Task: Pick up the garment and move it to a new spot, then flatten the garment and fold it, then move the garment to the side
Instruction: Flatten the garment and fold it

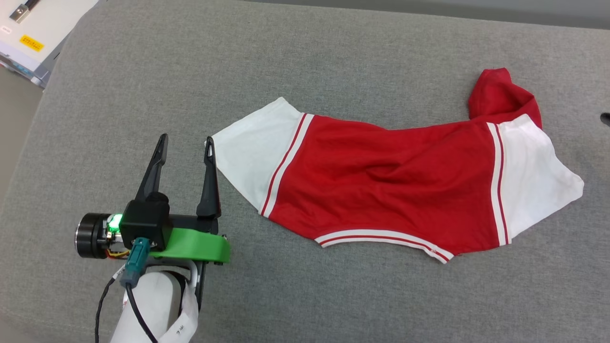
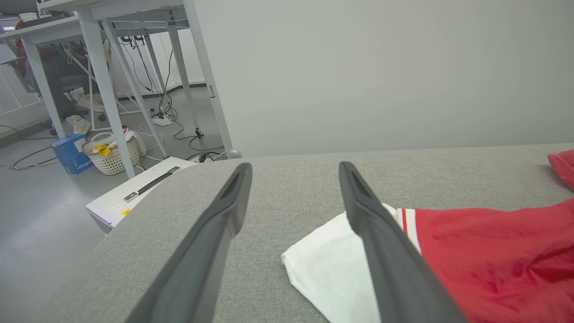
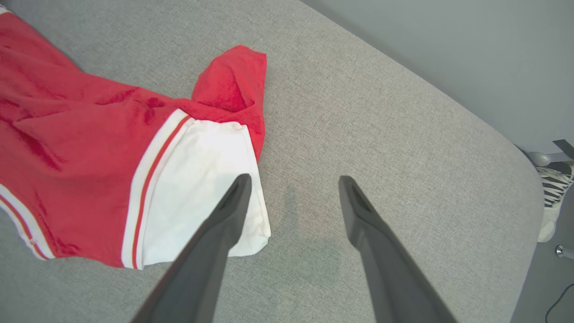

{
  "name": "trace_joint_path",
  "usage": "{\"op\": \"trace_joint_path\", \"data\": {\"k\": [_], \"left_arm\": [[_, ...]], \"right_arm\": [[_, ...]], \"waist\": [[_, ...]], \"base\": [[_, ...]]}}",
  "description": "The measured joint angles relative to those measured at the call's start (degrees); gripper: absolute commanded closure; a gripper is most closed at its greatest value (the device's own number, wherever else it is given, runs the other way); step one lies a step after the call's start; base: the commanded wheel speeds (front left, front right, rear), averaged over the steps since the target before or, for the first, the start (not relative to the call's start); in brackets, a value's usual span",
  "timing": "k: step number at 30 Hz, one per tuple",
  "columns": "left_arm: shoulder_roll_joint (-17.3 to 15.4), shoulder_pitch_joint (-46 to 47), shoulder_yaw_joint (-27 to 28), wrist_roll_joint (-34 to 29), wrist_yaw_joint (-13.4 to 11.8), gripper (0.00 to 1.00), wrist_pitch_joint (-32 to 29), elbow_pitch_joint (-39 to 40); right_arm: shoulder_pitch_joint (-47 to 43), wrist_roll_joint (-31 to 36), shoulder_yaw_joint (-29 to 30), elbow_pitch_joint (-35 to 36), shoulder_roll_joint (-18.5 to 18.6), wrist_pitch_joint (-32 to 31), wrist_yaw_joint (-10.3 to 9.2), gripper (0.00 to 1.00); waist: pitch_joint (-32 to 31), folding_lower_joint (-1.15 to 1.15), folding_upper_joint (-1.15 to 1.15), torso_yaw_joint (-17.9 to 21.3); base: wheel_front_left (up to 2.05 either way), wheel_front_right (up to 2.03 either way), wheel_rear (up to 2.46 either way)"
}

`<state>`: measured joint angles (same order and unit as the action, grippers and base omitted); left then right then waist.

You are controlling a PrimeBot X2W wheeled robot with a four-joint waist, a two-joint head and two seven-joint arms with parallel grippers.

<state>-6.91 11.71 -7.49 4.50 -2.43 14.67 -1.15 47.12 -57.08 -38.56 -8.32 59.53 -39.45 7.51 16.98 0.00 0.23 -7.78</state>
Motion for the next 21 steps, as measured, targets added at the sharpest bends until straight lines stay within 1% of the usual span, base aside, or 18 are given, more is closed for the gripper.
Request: {"op": "trace_joint_path", "data": {"k": [3, 6, 10, 16, 21], "left_arm": [[0.3, 0.0, 0.0, 0.0, 0.2, 0.00, 0.0, 0.2], [0.9, 0.1, -0.1, -0.2, 0.6, 0.00, 0.0, 0.2], [1.3, 0.2, -0.2, -0.4, 0.7, 0.00, 0.0, 0.3], [1.6, 0.8, 0.2, -0.6, 0.9, 0.00, 0.0, 0.3], [1.9, 1.5, 0.2, -1.0, 1.2, 0.00, 0.0, 0.0]], "right_arm": [[-1.2, -1.5, 0.5, -0.4, 0.5, -5.9, 0.01, 0.00], [-2.9, -1.8, 1.1, -1.7, 0.1, -8.7, 0.00, 0.00], [-5.0, -0.4, 1.3, -3.0, -1.3, -10.2, 0.00, 0.00], [-8.1, 2.9, 0.7, -8.1, -6.0, -9.7, -0.04, 0.00], [-8.3, 3.7, 0.3, -10.1, -6.5, -9.8, -0.03, 0.00]], "waist": [[0.8, 0.00, 0.00, -0.5], [1.7, 0.00, 0.00, -1.1], [3.1, 0.00, 0.00, -1.9], [5.6, 0.00, 0.00, -2.8], [6.8, -0.01, 0.01, -3.3]], "base": [[0.00, 0.00, 0.00], [0.00, 0.00, 0.00], [0.00, 0.00, 0.00], [0.00, 0.00, 0.00], [0.00, 0.00, 0.00]]}}
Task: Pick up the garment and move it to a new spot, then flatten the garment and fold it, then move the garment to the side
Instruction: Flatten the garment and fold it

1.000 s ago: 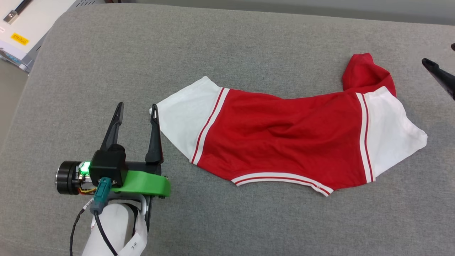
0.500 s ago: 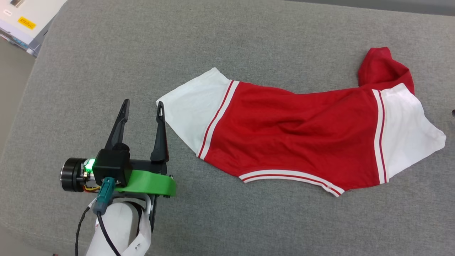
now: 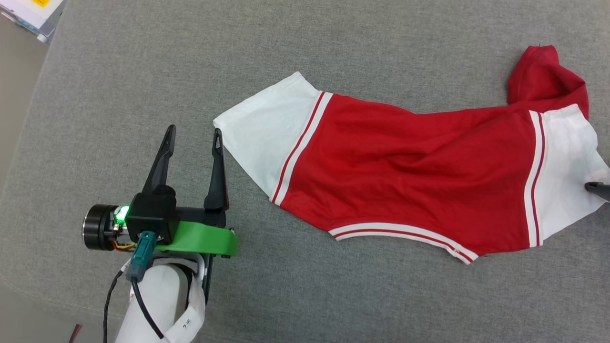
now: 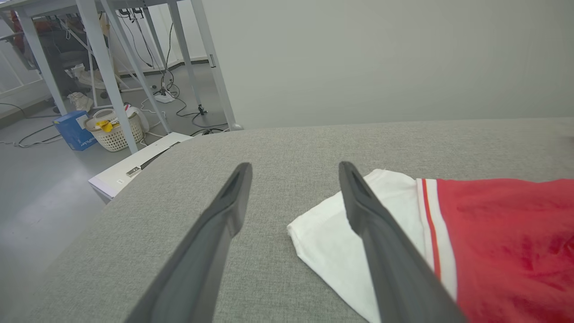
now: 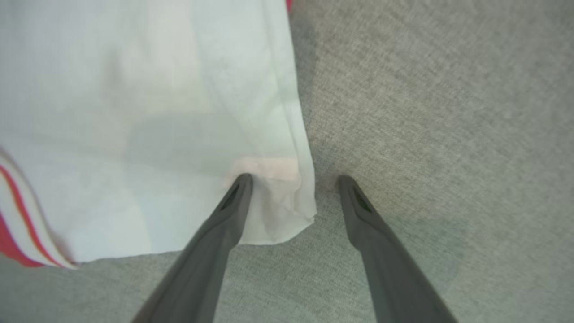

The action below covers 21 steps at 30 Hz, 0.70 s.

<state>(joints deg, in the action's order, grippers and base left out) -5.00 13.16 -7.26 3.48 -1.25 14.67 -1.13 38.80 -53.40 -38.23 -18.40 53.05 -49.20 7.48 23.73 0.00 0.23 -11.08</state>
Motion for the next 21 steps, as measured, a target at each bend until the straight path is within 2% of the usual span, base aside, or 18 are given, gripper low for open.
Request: {"op": "trace_joint_path", "data": {"k": [1, 2, 3, 7, 11, 21], "left_arm": [[0.0, 0.0, 0.1, 0.0, 0.0, 0.00, 0.0, -0.2], [0.0, 0.0, 0.3, 0.0, 0.0, 0.00, 0.0, -0.2], [0.0, 0.0, 0.5, -0.1, 0.1, 0.00, 0.0, -0.3], [-0.1, 0.0, 1.0, -0.6, 0.2, 0.00, 0.0, -1.0], [-0.8, 0.0, 1.5, -0.6, 1.6, 0.00, 0.0, -1.8], [-6.5, 3.9, 2.4, 0.2, 6.2, 0.00, 0.0, -4.8]], "right_arm": [[0.0, 0.0, -0.1, -0.1, -0.2, 0.0, -0.01, 0.00], [0.0, 0.1, -0.2, -0.1, -0.4, 0.4, -0.01, 0.42], [0.0, 0.1, -0.3, -0.1, -0.5, 1.0, -0.01, 1.00], [0.0, 0.0, -0.2, -0.2, -2.0, 4.8, 0.00, 1.00], [-1.0, -0.3, 0.0, 1.3, -2.3, 9.0, 0.00, 1.00], [-11.2, -1.8, 4.3, 10.8, 3.3, 17.1, 0.03, 1.00]], "waist": [[0.0, 0.00, 0.00, 0.0], [-0.1, 0.00, 0.00, 0.1], [-0.2, 0.00, 0.00, 0.2], [-1.2, 0.00, 0.00, 1.0], [-2.9, 0.00, 0.00, 1.7], [-8.9, 0.00, 0.00, 3.6]], "base": [[0.00, 0.00, 0.00], [0.00, 0.00, 0.00], [0.00, 0.00, 0.00], [0.00, 0.00, 0.00], [0.00, 0.00, 0.00], [0.00, 0.00, 0.00]]}}
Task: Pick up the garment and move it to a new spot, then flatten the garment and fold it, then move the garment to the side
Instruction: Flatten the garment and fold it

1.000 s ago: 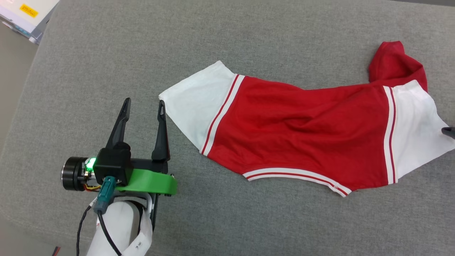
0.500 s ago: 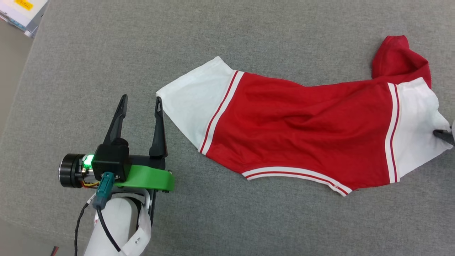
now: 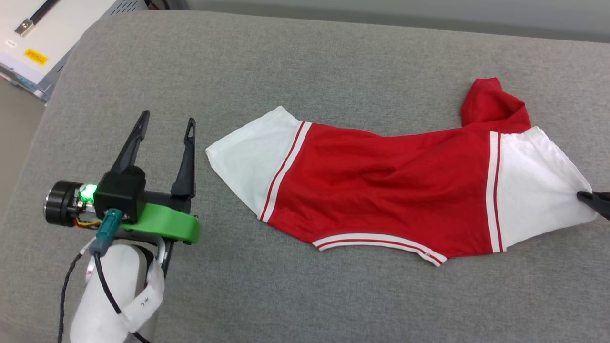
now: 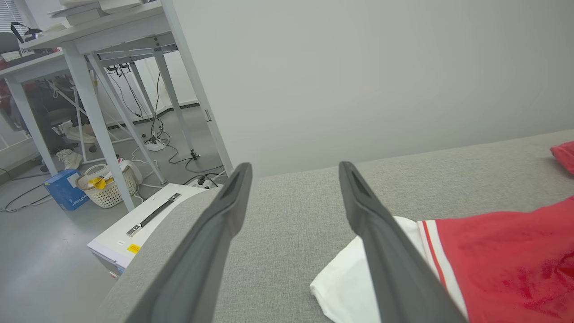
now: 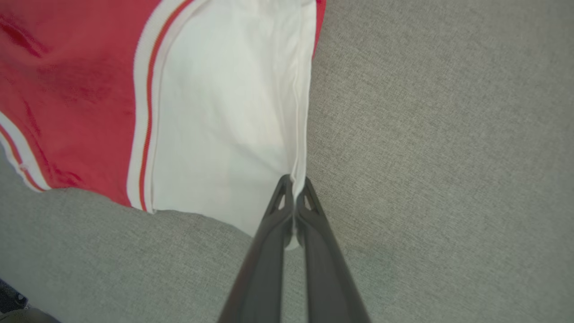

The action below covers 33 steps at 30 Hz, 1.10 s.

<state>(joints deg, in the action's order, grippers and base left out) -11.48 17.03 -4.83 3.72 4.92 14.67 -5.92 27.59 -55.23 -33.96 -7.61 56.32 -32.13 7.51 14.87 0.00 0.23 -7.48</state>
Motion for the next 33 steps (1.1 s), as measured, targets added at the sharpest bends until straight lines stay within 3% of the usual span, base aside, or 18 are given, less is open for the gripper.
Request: {"op": "trace_joint_path", "data": {"k": [4, 10, 18, 22, 28, 33], "left_arm": [[-3.8, 4.0, -0.7, 1.5, 1.4, 0.00, -1.6, -1.8], [-9.8, 11.1, -5.8, 6.8, 2.4, 0.00, -11.7, -2.6], [-21.0, 20.2, -20.8, 25.4, 2.4, 0.00, -34.9, -2.5], [-24.8, 23.0, -27.7, 32.2, 2.4, 0.00, -45.7, -2.5], [-27.9, 26.1, -35.1, 39.5, 2.4, 0.00, -55.5, -4.7], [-28.2, 27.7, -39.5, 45.2, 2.4, 0.00, -60.3, -8.1]], "right_arm": [[-6.0, -0.3, 3.8, 2.9, 0.7, 1.9, 0.01, 1.00], [-13.9, 0.3, 9.8, 5.8, 0.0, 2.7, 0.01, 1.00], [-19.6, 3.7, 16.1, 9.0, -4.2, 0.9, 0.01, 1.00], [-21.0, 5.0, 18.5, 10.3, -6.0, -0.6, 0.00, 1.00], [-21.6, 6.8, 20.4, 12.4, -8.2, -2.6, 0.00, 1.00], [-21.5, 7.6, 21.2, 13.6, -9.2, -4.0, 0.00, 1.00]], "waist": [[-1.4, 0.00, 0.00, 1.5], [-2.2, 0.00, 0.00, 3.9], [-1.6, 0.00, 0.00, 5.8], [-1.0, 0.00, 0.00, 6.3], [0.3, 0.00, 0.00, 6.9], [1.8, 0.00, 0.00, 7.4]], "base": [[0.00, 0.00, 0.00], [0.00, 0.00, 0.00], [0.00, 0.00, 0.00], [0.00, 0.00, 0.00], [0.00, 0.00, 0.00], [0.00, 0.00, 0.00]]}}
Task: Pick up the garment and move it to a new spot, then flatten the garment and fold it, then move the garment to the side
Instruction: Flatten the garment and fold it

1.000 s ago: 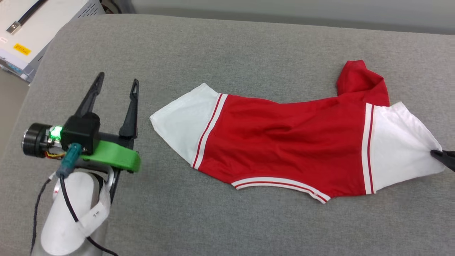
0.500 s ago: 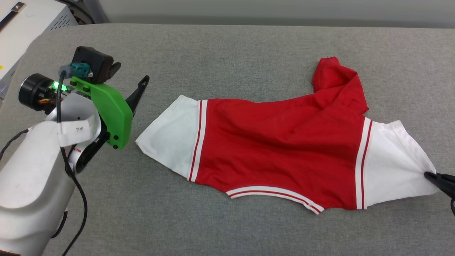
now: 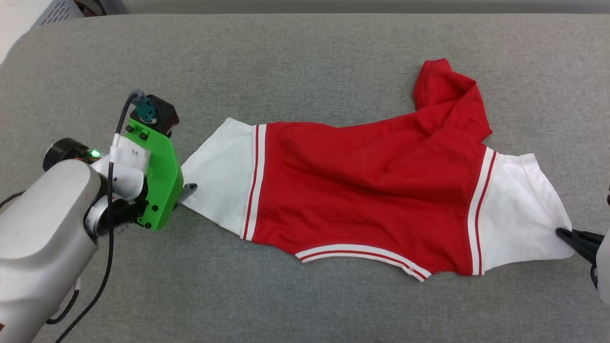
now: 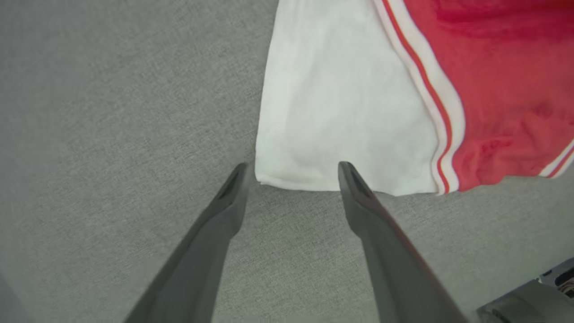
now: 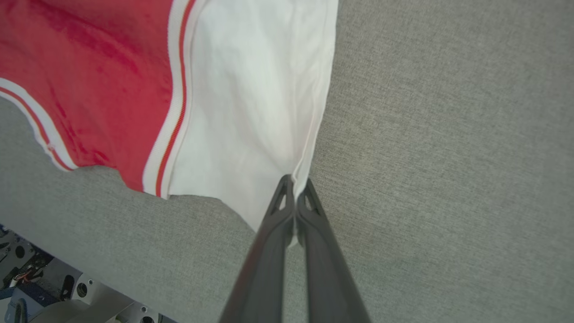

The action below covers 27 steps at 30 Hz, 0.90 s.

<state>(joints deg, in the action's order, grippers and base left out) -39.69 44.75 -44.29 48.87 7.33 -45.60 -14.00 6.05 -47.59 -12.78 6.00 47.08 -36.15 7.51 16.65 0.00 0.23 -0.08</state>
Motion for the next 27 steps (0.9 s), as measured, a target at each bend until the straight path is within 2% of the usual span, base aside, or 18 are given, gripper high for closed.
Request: {"op": "trace_joint_path", "data": {"k": [9, 15, 17, 18, 27], "left_arm": [[1.2, 3.1, -6.3, 2.7, 0.0, 0.00, -1.3, -9.5], [1.8, 5.2, -9.1, 4.3, 0.0, 0.00, -0.3, -12.7], [1.8, 5.9, -10.7, 4.5, 0.0, 0.72, -0.2, -12.8], [1.7, 6.3, -11.3, 4.7, 0.0, 1.00, 0.3, -12.9], [1.5, 7.0, -15.9, 7.8, 0.0, 1.00, 8.3, -12.6]], "right_arm": [[1.5, 1.0, -0.4, 1.6, -1.2, -2.0, 0.00, 1.00], [2.5, 1.2, -1.0, 1.7, -1.6, -2.4, 0.00, 1.00], [2.5, 1.3, -1.1, 1.7, -1.6, -2.4, 0.00, 1.00], [2.5, 1.3, -1.1, 1.6, -1.6, -2.4, 0.00, 1.00], [2.5, 1.4, -1.1, 1.3, -1.7, -2.4, 0.00, 1.00]], "waist": [[3.4, 0.00, 0.00, 0.8], [4.6, 0.00, 0.00, 1.3], [4.6, 0.00, 0.00, 1.3], [4.6, 0.00, 0.00, 1.3], [2.5, 0.00, 0.00, 0.5]], "base": [[0.00, 0.00, 0.00], [0.00, 0.00, 0.00], [0.00, 0.00, 0.00], [0.00, 0.00, 0.00], [0.00, 0.00, 0.00]]}}
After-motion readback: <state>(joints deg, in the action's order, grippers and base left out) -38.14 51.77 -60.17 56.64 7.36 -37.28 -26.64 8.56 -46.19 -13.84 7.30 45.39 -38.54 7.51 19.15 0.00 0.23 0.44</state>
